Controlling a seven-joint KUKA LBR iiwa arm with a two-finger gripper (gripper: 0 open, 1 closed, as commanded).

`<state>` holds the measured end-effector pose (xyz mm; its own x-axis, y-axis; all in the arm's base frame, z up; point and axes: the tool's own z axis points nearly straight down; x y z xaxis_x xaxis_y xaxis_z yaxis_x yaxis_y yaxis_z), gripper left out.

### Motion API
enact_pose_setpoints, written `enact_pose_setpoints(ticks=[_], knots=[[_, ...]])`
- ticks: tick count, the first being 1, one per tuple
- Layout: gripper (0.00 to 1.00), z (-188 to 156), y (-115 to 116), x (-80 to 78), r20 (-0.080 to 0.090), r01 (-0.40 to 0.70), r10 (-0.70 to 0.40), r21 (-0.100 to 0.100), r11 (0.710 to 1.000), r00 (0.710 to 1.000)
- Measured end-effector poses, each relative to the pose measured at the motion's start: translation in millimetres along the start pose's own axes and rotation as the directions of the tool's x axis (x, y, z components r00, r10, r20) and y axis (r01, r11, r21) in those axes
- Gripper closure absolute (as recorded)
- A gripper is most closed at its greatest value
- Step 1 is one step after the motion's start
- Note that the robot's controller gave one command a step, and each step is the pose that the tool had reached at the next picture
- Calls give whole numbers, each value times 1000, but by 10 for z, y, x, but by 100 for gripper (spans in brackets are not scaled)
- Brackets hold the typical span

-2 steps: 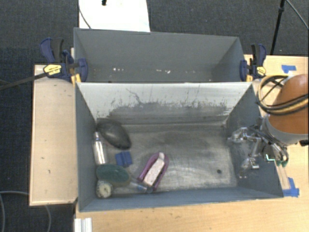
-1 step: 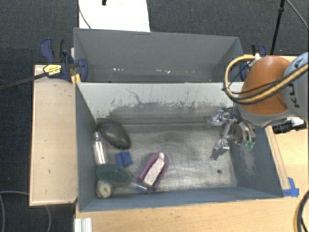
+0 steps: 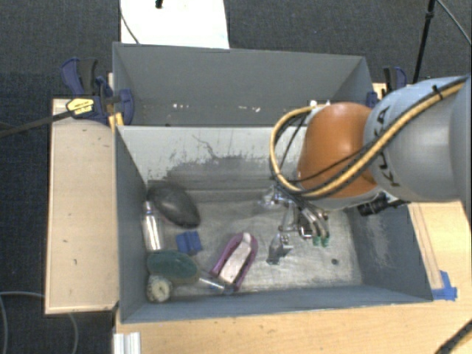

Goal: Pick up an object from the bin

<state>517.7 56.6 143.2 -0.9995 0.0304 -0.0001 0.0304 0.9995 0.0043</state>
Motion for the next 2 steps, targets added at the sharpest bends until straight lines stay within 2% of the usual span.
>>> enact_pose_setpoints(ticks=[1,2], knots=[[0,723,591,263,4,328,-329,3,944,944],[100,696,590,234,13,329,-329,4,944,944]])
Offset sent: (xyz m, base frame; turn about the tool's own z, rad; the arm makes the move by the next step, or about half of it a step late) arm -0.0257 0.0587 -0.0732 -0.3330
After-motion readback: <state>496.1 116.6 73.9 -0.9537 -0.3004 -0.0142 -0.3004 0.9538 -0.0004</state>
